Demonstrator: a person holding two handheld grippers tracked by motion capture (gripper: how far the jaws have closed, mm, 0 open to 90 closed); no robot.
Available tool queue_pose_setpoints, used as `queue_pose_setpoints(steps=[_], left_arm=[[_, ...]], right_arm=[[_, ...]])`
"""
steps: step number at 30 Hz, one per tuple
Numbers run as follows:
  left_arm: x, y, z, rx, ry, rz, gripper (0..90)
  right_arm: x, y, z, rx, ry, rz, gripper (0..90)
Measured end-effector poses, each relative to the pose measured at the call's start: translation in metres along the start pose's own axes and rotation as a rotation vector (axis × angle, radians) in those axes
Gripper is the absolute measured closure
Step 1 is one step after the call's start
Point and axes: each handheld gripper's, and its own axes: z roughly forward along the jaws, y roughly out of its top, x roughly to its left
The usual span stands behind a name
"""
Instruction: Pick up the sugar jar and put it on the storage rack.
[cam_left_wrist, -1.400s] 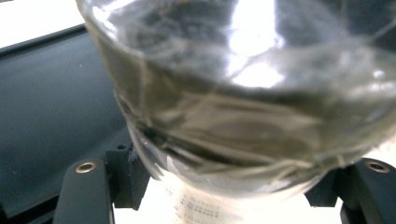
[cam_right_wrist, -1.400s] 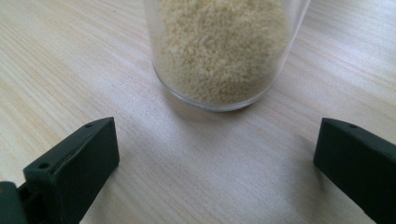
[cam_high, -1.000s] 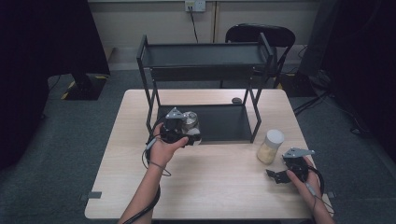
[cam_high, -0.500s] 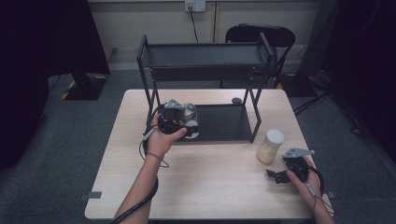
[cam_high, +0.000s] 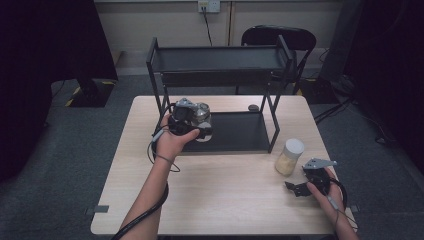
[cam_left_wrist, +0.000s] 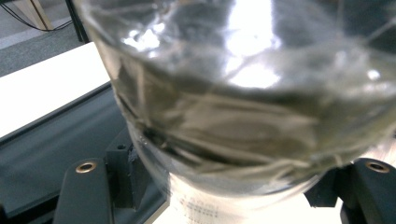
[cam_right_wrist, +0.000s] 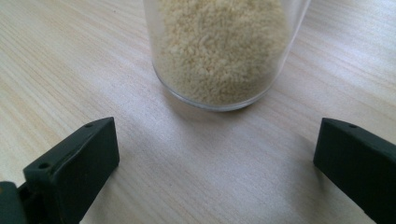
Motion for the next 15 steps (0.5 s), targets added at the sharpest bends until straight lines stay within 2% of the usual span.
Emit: queue_pose_setpoints(steps=[7, 10, 12, 15], left_arm=[[-0.001, 0.013, -0.006, 0.004, 0.008, 0.015, 31.1], [0.001, 0.015, -0.008, -0.012, -0.002, -0.010, 31.1], [-0.001, 0.019, -0.010, -0.003, 0.016, 0.007, 31.1], [-0.001, 0.023, -0.013, -0.009, 0.017, 0.006, 31.1]], right_arm=[[0.000, 0.000, 0.000, 0.000, 0.000, 0.000, 0.0], [0.000, 0.000, 0.000, 0.000, 0.000, 0.000, 0.0], [0.000, 0.000, 0.000, 0.000, 0.000, 0.000, 0.0], [0.000, 0.000, 0.000, 0.000, 0.000, 0.001, 0.0]])
